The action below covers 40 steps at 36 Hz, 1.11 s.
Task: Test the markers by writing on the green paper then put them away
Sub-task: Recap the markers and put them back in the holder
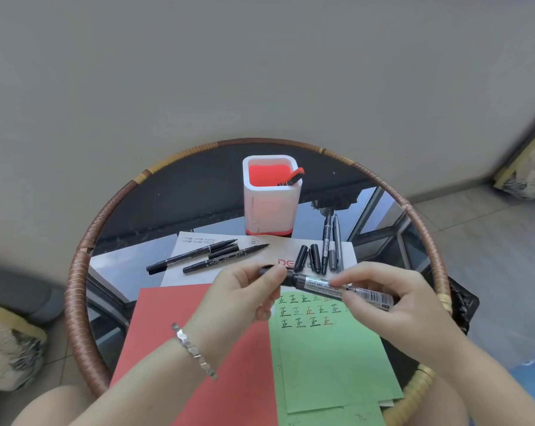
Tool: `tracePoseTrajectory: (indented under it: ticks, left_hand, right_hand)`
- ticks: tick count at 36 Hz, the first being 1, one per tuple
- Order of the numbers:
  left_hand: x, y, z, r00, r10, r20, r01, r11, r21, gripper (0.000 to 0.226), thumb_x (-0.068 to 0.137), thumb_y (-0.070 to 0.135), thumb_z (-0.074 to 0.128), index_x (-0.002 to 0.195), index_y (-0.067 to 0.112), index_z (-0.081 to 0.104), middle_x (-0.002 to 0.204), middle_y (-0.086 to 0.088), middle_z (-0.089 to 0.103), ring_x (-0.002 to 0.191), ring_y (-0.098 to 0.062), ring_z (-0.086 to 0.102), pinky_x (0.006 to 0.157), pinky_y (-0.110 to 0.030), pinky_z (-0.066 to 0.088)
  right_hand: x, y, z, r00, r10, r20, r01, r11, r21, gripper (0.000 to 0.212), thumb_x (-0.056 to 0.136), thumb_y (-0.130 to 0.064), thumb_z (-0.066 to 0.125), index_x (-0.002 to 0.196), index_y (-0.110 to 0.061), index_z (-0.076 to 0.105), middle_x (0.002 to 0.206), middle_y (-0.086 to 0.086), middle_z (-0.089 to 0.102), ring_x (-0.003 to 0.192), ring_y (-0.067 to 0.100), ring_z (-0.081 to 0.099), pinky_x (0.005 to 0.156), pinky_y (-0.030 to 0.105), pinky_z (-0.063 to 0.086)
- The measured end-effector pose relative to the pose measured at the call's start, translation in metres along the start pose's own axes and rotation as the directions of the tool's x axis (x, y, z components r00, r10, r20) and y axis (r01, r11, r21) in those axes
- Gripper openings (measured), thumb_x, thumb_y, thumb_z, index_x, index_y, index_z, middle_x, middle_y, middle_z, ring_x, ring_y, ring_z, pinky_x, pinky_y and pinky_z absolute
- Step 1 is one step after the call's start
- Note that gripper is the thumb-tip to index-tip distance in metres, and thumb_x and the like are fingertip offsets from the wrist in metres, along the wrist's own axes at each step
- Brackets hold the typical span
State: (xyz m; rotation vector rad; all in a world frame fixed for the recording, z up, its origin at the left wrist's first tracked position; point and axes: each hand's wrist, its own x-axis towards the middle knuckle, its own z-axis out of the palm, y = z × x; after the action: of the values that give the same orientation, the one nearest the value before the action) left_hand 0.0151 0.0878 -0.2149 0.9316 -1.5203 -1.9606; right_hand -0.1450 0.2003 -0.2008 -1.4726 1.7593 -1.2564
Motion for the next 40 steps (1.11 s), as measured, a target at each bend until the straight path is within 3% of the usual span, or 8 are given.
tracePoseTrajectory:
  ticks: [10, 16, 20, 23, 29, 33, 35, 40]
  left_hand:
    - [-0.008, 0.006, -0.001, 0.969, 0.112, 0.218, -0.156, 0.969, 0.193, 0.012, 0.088, 0.004, 0.052, 0.085, 0.008, 0.062, 0.055, 0.006, 0.058, 0.045, -0.009, 0.044, 0.051, -0.016, 0.040]
    - [-0.009, 0.006, -0.003, 0.923, 0.298, 0.244, -0.358, 0.895, 0.265, 0.014, 0.080, 0.015, 0.055, 0.090, 0.015, 0.064, 0.062, 0.007, 0.060, 0.049, -0.006, 0.048, 0.054, -0.015, 0.041]
    - [-0.010, 0.010, -0.004, 0.875, 0.400, 0.272, -0.473, 0.825, 0.310, 0.020, 0.079, 0.011, 0.057, 0.088, 0.028, 0.063, 0.070, 0.016, 0.063, 0.052, 0.000, 0.050, 0.056, -0.010, 0.042]
    - [-0.009, 0.011, -0.004, 0.835, 0.446, 0.323, -0.544, 0.759, 0.357, 0.016, 0.079, 0.023, 0.057, 0.090, 0.034, 0.061, 0.075, 0.021, 0.062, 0.055, 0.001, 0.052, 0.058, -0.007, 0.041]
    - [-0.001, 0.007, 0.006, 0.905, 0.371, 0.209, -0.417, 0.873, 0.252, 0.013, 0.075, 0.026, 0.061, 0.086, 0.020, 0.067, 0.060, 0.006, 0.060, 0.048, -0.007, 0.048, 0.052, -0.018, 0.042]
    - [0.015, 0.006, 0.023, 0.963, 0.227, 0.143, -0.258, 0.931, 0.258, 0.010, 0.087, 0.007, 0.057, 0.090, 0.013, 0.063, 0.067, 0.004, 0.063, 0.057, -0.009, 0.055, 0.057, -0.022, 0.045]
    - [0.028, 0.003, 0.033, 0.967, 0.240, 0.085, -0.253, 0.866, 0.430, 0.009, 0.090, 0.018, 0.053, 0.096, 0.021, 0.058, 0.082, 0.008, 0.064, 0.073, -0.007, 0.060, 0.068, -0.023, 0.047]
    - [0.063, -0.005, 0.059, 0.907, 0.402, 0.127, -0.315, 0.446, 0.838, 0.034, 0.091, 0.027, 0.050, 0.124, 0.020, 0.047, 0.115, 0.004, 0.057, 0.106, -0.014, 0.048, 0.088, -0.029, 0.042]
  right_hand:
    - [0.002, -0.012, -0.004, 0.999, 0.053, 0.000, -0.052, 0.997, 0.059, 0.028, 0.053, -0.038, 0.085, 0.077, -0.036, 0.071, 0.076, -0.016, 0.072, 0.068, -0.001, 0.067, 0.063, 0.007, 0.049]
    - [0.002, -0.017, 0.003, 0.992, 0.108, -0.071, -0.092, 0.976, 0.199, 0.016, 0.045, -0.023, 0.077, 0.061, -0.023, 0.074, 0.065, -0.006, 0.073, 0.057, 0.004, 0.067, 0.052, 0.010, 0.049]
    - [-0.001, -0.015, 0.007, 0.967, 0.244, -0.070, -0.196, 0.892, 0.408, 0.013, 0.041, -0.016, 0.076, 0.054, -0.014, 0.073, 0.047, 0.001, 0.064, 0.030, 0.004, 0.045, 0.031, 0.010, 0.030]
    - [-0.002, -0.011, 0.007, 0.950, 0.312, -0.014, -0.269, 0.842, 0.467, 0.021, 0.041, -0.011, 0.085, 0.059, -0.015, 0.074, 0.038, 0.002, 0.054, 0.028, 0.009, 0.029, 0.034, 0.009, 0.023]
    - [-0.001, -0.020, -0.003, 0.967, 0.245, -0.072, -0.215, 0.934, 0.285, 0.019, 0.048, -0.028, 0.078, 0.067, -0.025, 0.075, 0.059, 0.001, 0.070, 0.040, 0.011, 0.048, 0.037, 0.017, 0.039]
    - [-0.004, -0.014, -0.018, 0.980, 0.194, -0.041, -0.188, 0.975, 0.118, 0.027, 0.073, 0.000, 0.068, 0.076, -0.026, 0.073, 0.072, 0.012, 0.069, 0.049, 0.009, 0.052, 0.047, 0.017, 0.041]
    - [-0.007, -0.006, -0.027, 0.979, 0.181, -0.098, -0.179, 0.983, 0.036, 0.035, 0.074, 0.006, 0.061, 0.081, -0.027, 0.069, 0.079, 0.009, 0.064, 0.047, 0.002, 0.050, 0.048, 0.010, 0.038]
    - [-0.012, 0.025, -0.067, 0.859, 0.040, -0.511, -0.213, 0.935, -0.284, 0.022, 0.072, 0.000, 0.066, 0.078, -0.021, 0.065, 0.078, -0.007, 0.060, 0.080, 0.008, 0.057, 0.061, 0.009, 0.042]
